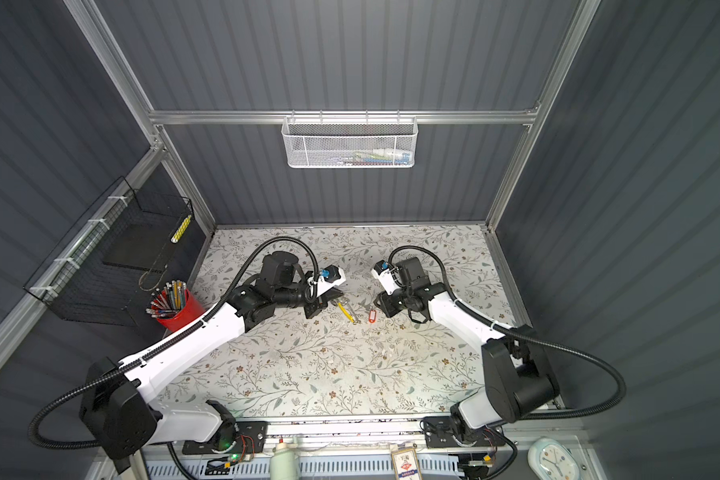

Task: Put the keys on the keyring
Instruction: 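Move the right gripper down toward the red-tagged key while the left gripper hovers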

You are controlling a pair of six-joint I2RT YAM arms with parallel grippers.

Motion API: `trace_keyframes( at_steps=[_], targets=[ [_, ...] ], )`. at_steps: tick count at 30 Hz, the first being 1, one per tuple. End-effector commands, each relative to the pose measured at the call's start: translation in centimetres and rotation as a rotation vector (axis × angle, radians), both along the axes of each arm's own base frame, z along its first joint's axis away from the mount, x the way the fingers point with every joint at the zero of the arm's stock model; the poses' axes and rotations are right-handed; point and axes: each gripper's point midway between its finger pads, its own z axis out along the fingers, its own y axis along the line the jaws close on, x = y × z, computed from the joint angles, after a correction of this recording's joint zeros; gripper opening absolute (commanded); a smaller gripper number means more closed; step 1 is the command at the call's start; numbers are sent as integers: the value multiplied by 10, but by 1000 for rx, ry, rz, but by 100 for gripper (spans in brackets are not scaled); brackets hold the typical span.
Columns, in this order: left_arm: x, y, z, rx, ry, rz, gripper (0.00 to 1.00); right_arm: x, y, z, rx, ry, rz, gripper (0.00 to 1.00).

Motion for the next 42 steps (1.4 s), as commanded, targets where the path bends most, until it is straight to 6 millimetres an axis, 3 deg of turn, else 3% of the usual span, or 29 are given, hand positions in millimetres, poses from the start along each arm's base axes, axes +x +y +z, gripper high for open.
trace_keyframes(
  at_steps=[1, 8, 16, 42],
  targets=[
    [4, 14, -3, 14, 30, 79, 0, 9, -3, -21, -26, 85, -94, 30],
    [10, 14, -7, 8, 73, 107, 0, 25, 1, -54, -59, 226, -132, 31],
    [16, 12, -13, 17, 80, 109, 0, 35, 4, -72, -57, 268, -156, 25],
    [26, 14, -19, 25, 90, 126, 0, 18, 13, -92, -87, 321, -114, 23]
  ],
)
